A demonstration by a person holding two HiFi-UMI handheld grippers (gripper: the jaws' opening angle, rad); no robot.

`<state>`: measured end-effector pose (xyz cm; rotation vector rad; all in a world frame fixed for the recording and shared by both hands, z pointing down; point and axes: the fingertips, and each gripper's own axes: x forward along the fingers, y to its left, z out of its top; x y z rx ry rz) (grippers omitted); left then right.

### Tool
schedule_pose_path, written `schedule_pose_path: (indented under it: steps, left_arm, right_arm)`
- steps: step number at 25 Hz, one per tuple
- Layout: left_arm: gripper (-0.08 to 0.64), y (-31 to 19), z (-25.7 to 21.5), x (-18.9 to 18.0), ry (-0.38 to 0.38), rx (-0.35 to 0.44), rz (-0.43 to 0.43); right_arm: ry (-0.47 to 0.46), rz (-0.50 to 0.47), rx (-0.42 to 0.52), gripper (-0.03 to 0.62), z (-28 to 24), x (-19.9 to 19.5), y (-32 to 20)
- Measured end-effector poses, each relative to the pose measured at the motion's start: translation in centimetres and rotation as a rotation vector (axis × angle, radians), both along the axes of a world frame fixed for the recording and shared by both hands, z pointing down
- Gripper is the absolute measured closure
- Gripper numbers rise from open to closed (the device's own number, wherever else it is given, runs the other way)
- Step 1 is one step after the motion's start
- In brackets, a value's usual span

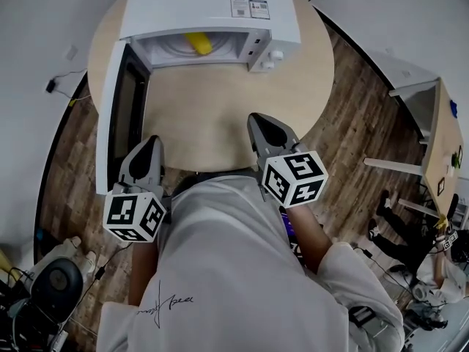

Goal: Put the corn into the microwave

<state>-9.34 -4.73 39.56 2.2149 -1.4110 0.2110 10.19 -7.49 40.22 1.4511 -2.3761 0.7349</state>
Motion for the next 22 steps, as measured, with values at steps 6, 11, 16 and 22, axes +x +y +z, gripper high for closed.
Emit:
schedule_pose_path:
  steps: [6, 11, 16, 22]
  left_arm:
    - [0.569, -0.9, -0.1, 0.4, -0.023, -0.024, 0.002]
    - [0.569, -0.8, -0.4, 0.8, -0.051, -0.016, 0.026]
    - [0.569, -0.6, -0.5, 0.4, -0.062, -0.01, 0.017]
    - [0.569, 0.0, -0.4, 0.1, -0.064, -0.01, 0.027]
  right_arm:
    - [-0.028, -0.017, -0.012, 0.581, -0.6, 0.7, 0.6]
    - [-0.029, -0.027, -0.001, 0.581, -1.2, 1.3, 0.7]
    - [-0.031, -0.051, -0.002, 0.581, -1.3, 1.2, 0.8]
    - [0.041, -0.1, -0.008, 0.58, -0.7, 0.9, 1.4]
